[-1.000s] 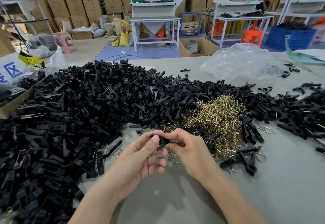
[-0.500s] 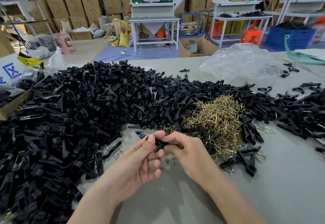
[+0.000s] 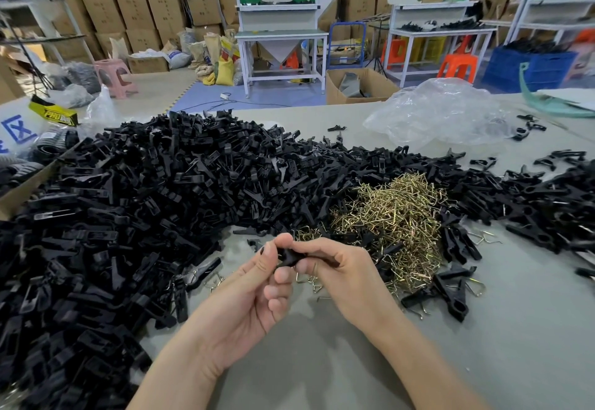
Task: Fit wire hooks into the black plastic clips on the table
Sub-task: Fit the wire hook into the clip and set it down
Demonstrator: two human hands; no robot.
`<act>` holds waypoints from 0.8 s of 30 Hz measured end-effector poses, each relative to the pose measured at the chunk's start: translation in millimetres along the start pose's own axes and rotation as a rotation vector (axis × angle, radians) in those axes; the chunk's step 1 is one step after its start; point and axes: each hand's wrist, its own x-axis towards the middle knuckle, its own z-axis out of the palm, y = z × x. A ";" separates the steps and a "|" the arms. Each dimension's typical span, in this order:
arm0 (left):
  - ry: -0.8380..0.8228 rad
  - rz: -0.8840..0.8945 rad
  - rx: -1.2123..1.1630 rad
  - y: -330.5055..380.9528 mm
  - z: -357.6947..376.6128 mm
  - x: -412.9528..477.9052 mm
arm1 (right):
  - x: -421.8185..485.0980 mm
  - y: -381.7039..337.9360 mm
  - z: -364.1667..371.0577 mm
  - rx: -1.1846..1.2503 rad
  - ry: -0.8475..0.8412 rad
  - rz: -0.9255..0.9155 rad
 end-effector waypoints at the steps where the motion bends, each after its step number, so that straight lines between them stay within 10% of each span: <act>1: -0.007 0.005 -0.010 0.2 0.5 -0.5 | 0.7 -2.0 0.4 0.065 -0.012 0.019; 24: 0.081 -0.050 -0.050 1.8 3.6 -4.3 | 3.3 -6.0 0.8 0.160 -0.014 0.094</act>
